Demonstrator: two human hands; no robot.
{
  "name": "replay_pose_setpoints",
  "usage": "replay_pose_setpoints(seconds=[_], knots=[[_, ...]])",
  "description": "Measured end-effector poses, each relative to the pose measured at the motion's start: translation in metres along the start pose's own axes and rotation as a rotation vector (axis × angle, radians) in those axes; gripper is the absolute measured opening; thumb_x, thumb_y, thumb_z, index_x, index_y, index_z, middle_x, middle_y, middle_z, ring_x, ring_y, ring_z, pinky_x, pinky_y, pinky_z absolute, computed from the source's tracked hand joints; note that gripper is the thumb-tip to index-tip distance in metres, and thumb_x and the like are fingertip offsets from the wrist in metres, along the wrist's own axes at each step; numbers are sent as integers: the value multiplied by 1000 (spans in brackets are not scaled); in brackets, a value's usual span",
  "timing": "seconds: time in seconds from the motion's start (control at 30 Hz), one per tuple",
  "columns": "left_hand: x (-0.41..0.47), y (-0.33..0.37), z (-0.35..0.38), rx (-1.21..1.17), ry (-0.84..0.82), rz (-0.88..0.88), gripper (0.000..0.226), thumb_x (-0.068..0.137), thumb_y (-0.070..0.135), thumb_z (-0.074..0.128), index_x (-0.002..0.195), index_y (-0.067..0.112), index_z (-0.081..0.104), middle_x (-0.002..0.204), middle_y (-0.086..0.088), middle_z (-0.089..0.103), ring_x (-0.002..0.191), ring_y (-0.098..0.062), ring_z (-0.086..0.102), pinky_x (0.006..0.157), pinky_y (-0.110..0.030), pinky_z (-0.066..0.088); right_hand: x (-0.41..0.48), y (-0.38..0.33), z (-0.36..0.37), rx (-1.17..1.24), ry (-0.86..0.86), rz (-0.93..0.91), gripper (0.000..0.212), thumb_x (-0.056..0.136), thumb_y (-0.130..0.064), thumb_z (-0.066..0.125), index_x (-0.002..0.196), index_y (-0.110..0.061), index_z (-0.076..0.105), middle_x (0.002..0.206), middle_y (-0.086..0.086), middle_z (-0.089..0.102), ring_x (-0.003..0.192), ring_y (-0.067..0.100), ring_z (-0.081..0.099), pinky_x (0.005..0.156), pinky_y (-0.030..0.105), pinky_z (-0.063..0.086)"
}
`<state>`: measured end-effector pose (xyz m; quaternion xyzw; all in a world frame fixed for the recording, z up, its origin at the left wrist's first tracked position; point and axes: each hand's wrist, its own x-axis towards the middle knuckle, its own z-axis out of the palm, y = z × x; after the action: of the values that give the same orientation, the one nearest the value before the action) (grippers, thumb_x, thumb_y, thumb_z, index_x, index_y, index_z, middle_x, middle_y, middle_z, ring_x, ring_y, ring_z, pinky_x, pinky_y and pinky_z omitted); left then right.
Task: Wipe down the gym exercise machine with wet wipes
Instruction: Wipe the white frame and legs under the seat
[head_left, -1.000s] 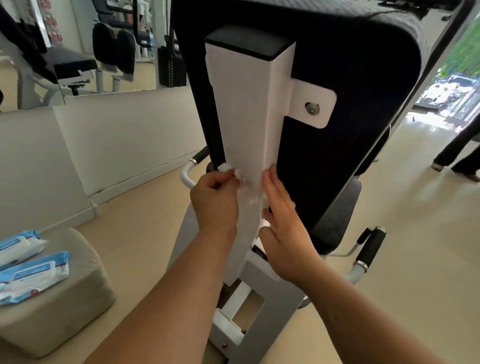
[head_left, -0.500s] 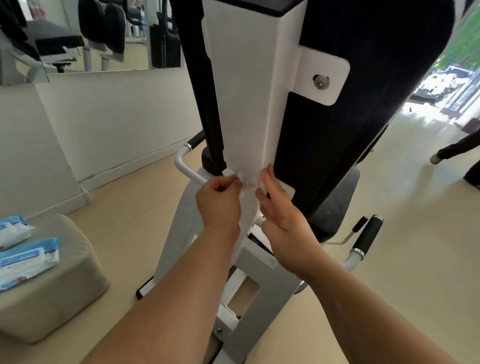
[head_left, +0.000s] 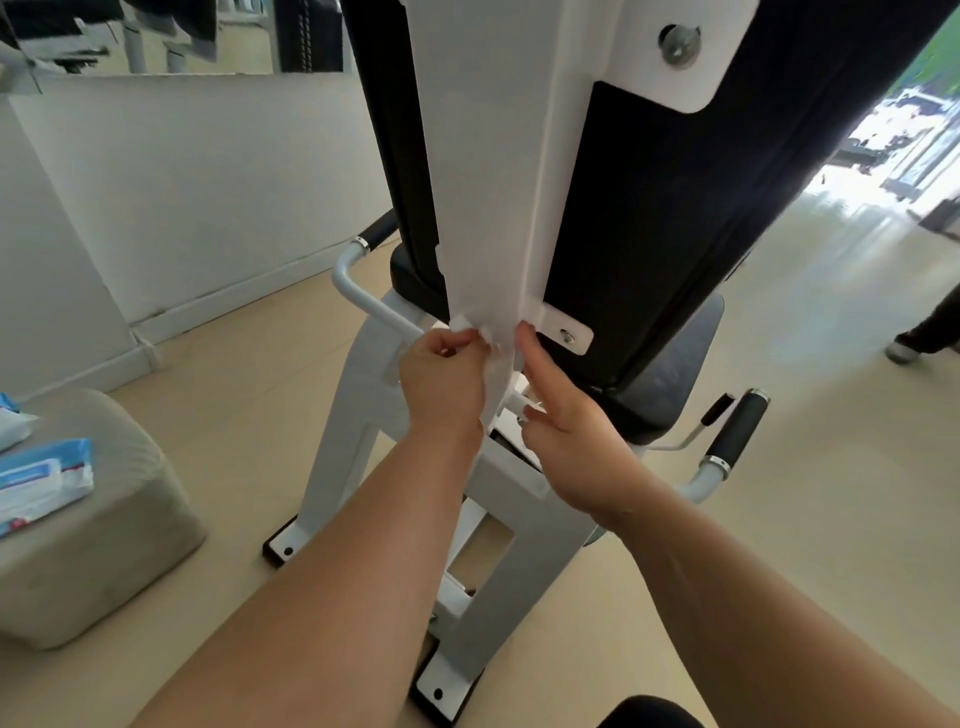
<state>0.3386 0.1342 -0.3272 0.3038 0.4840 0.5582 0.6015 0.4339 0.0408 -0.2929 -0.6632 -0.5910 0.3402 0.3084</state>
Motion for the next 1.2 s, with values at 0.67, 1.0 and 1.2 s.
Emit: replay_pose_setpoints(seconds=[0.67,1.0,1.2], knots=[[-64,126,1,-11,61,475,7,83,7,78,88,12,77,89,-5,76,87,-21,72,88,-42,61,-10,-47,-13,128,157,-112,78,101,-1,43,159,-48,21,160,-23,35,138,-9,41,113,24,42],[-91,138,6,284,111,865,13,86,9,77,82,21,74,93,1,73,90,-13,69,87,-33,59,-7,-45,-27,-2,-13,-198,99,96,-7,50,145,-71,-7,168,-24,11,152,2,16,124,33,23],[-91,163,20,877,235,1860,13,96,0,65,97,-6,76,100,-20,71,98,-30,64,103,-20,41,-4,-35,-29,31,-40,-260,95,93,-10,50,157,-58,0,169,-21,10,156,5,11,127,46,24]])
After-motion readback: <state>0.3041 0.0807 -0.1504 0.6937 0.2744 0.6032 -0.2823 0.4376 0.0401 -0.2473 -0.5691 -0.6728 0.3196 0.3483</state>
